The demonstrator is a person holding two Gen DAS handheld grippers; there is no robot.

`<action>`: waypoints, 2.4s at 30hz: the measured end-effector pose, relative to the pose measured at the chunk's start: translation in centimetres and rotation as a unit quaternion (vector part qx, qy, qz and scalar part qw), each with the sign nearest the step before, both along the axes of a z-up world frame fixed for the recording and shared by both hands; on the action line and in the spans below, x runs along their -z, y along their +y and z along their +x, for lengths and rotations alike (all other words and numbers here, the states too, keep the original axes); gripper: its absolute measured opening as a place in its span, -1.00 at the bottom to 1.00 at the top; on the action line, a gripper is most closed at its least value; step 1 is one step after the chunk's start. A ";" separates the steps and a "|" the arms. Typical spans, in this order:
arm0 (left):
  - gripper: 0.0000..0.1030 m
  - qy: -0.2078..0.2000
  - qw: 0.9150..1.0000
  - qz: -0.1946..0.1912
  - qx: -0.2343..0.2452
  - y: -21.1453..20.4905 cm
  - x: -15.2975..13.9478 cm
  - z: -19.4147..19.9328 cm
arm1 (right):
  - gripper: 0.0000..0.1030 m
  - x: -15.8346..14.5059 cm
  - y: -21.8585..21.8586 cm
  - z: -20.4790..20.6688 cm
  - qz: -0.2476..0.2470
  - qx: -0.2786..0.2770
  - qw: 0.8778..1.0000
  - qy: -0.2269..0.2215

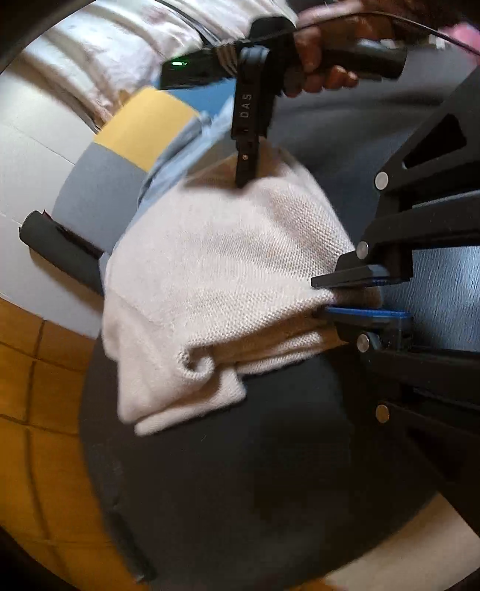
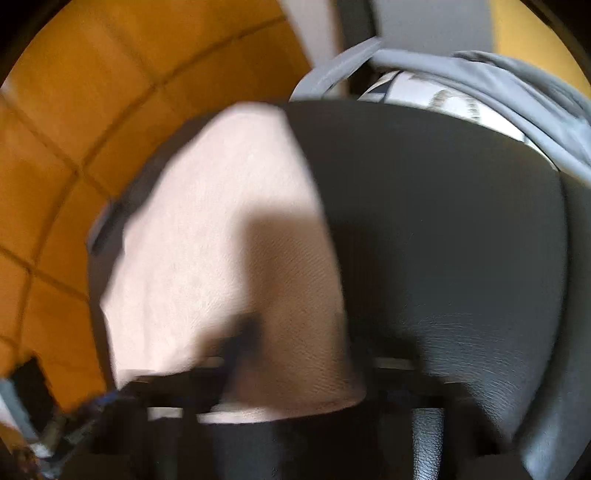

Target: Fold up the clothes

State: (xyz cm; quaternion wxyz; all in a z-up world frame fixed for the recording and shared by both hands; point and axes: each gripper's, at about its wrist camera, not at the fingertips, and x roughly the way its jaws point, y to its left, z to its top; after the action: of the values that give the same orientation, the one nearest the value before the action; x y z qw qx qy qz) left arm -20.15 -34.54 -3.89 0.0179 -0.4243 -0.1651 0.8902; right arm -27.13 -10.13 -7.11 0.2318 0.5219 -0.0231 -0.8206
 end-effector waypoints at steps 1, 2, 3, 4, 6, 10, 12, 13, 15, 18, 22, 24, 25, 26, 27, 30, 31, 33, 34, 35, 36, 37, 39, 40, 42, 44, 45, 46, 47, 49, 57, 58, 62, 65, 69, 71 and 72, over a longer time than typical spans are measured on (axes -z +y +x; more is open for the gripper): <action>-0.81 0.005 1.000 -0.028 -0.014 -0.4 -0.1 0.3 | -0.36 0.1 -1.0 0.2 0.011 -0.009 1.000 0.007; -0.81 0.010 0.998 -0.055 -0.028 -0.8 -0.1 0.5 | -0.36 0.2 -2.4 0.0 0.014 -0.022 1.000 0.010; -0.80 0.011 0.997 -0.064 -0.041 -1.9 -0.1 0.5 | -0.36 0.2 -3.9 -0.2 0.015 -0.036 0.999 0.012; -0.80 0.012 0.996 -0.073 -0.054 -2.9 0.0 0.5 | -0.36 0.2 -5.0 -0.3 0.014 -0.048 0.999 0.012; -0.80 0.010 0.995 -0.073 -0.070 -5.1 0.0 0.6 | -0.35 0.4 -7.9 -0.9 0.006 -0.075 0.997 0.015; -0.66 0.005 0.989 -0.095 -0.117 -9.6 -0.2 0.2 | -0.27 1.0 -13.1 -2.6 -0.030 -0.103 0.994 0.004; -0.60 0.007 0.989 -0.069 -0.130 -11.2 -0.2 0.1 | -0.01 1.3 -15.3 -3.2 -0.024 -0.101 0.995 0.013; -0.60 0.008 0.989 -0.055 -0.136 -12.0 -0.1 0.0 | 0.03 1.3 -15.9 -3.4 -0.020 -0.096 0.995 0.016; -0.60 0.010 0.988 -0.022 -0.156 -13.1 -0.3 0.1 | 0.06 1.0 -16.4 -3.5 -0.017 -0.085 0.996 0.017; -0.64 0.041 0.979 0.003 -0.200 -13.5 -1.7 1.9 | 0.06 -0.9 -13.8 -1.7 -0.046 -0.053 0.996 0.052; -0.65 0.100 0.972 -0.019 -0.210 -12.6 -4.0 2.7 | -0.27 -2.5 -12.2 1.0 -0.086 -0.065 0.990 0.085; -0.64 0.089 0.982 -0.036 -0.165 -11.1 -4.5 0.1 | -0.43 -2.6 -14.2 1.4 -0.063 -0.111 0.987 0.096; -0.64 0.081 0.985 -0.055 -0.142 -10.2 -4.3 -1.3 | -0.43 -3.2 -14.5 3.3 -0.059 -0.128 0.985 0.100; -0.64 0.072 0.988 -0.075 -0.118 -9.3 -4.1 -2.7 | -0.43 -3.3 -15.0 4.1 -0.059 -0.138 0.984 0.098; -0.64 0.064 0.989 -0.095 -0.095 -8.5 -3.9 -4.1 | -0.43 -3.2 -15.9 4.0 -0.057 -0.148 0.983 0.094; -0.64 0.015 0.985 -0.154 -0.078 -7.5 -1.3 -6.9 | -0.43 -2.4 -17.9 3.9 -0.026 -0.159 0.983 0.092; -0.62 0.018 0.985 -0.155 -0.079 -7.7 -0.8 -6.3 | -0.48 -1.6 -18.1 2.8 -0.003 -0.158 0.984 0.086; -0.58 0.025 0.984 -0.155 -0.081 -8.2 0.1 -5.0 | -0.63 -0.4 -17.5 2.3 0.026 -0.153 0.986 0.063; -0.58 0.029 0.984 -0.155 -0.082 -8.4 0.6 -4.3 | -0.67 -0.2 -17.0 2.5 0.026 -0.150 0.986 0.063; -0.58 0.036 0.983 -0.161 -0.078 -7.7 0.6 -3.4 | -0.73 -0.1 -16.5 2.6 0.027 -0.148 0.987 0.063; -0.58 0.039 0.983 -0.165 -0.073 -7.4 0.5 -2.9 | -0.73 0.1 -16.0 2.6 0.018 -0.141 0.988 0.062; -0.58 0.042 0.982 -0.169 -0.068 -7.1 0.5 -2.5 | -0.73 0.1 -15.7 2.7 0.006 -0.132 0.989 0.060; -0.59 0.037 0.986 -0.149 -0.071 -7.3 -0.2 -1.7 | -0.69 -0.3 -15.5 3.0 -0.010 -0.121 0.991 0.063; -0.59 0.033 0.987 -0.136 -0.078 -7.5 -0.5 -1.2 | -0.63 -0.7 -15.5 3.5 -0.008 -0.121 0.990 0.072; -0.59 0.023 0.988 -0.116 -0.104 -7.6 -1.4 -0.4 | -0.02 -1.9 -15.4 5.0 -0.003 -0.122 0.988 0.094; -0.59 0.021 0.986 -0.097 -0.135 -7.6 -2.7 0.7 | 0.42 -2.9 -15.1 6.8 0.003 -0.119 0.985 0.128; -0.59 0.019 0.985 -0.092 -0.144 -7.5 -2.7 1.1 | 0.42 -3.4 -14.9 7.7 0.006 -0.117 0.982 0.145; -0.59 0.015 0.984 -0.088 -0.154 -6.8 -2.8 1.9 | 0.42 -3.5 -14.9 8.5 0.011 -0.117 0.981 0.156; -0.59 0.007 0.984 -0.086 -0.158 -6.3 -2.7 2.4 | 0.42 -3.5 -14.9 9.3 0.020 -0.116 0.980 0.160; -0.58 -0.006 0.983 -0.080 -0.165 -5.7 -2.6 3.3 | 0.42 -3.5 -15.0 10.9 0.034 -0.114 0.980 0.160; -0.59 -0.042 0.978 -0.081 -0.186 -5.5 -2.5 5.7 | 0.43 -2.2 -12.7 12.5 0.032 -0.086 0.990 0.110; -0.59 -0.043 0.976 -0.091 -0.192 -5.5 -2.8 6.0 | 0.43 -2.4 -12.6 12.6 0.030 -0.083 0.990 0.111; -0.58 -0.049 0.974 -0.108 -0.195 -4.9 -3.9 6.2 | 0.48 -3.7 -12.2 13.5 0.020 -0.078 0.989 0.120; -0.58 -0.043 0.973 -0.113 -0.195 -4.5 -4.7 6.4 | 0.50 -4.3 -12.3 14.4 0.026 -0.083 0.988 0.129; -0.58 -0.042 0.972 -0.123 -0.195 -3.9 -5.7 7.0 | 0.51 -4.9 -12.4 15.4 0.030 -0.087 0.986 0.137; -0.58 -0.038 0.972 -0.126 -0.194 -3.7 -6.1 7.2 | 0.51 -5.1 -12.3 15.8 0.029 -0.084 0.987 0.137; -0.58 -0.035 0.972 -0.130 -0.193 -3.5 -6.3 7.4 | 0.51 -5.2 -12.2 15.9 0.028 -0.083 0.987 0.137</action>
State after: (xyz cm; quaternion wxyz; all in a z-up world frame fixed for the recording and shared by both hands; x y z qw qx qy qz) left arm -12.78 -37.99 2.43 -0.2150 -0.4143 -0.1276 0.8751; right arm -11.21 -22.35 -1.94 0.2854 0.4108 0.0758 -0.8625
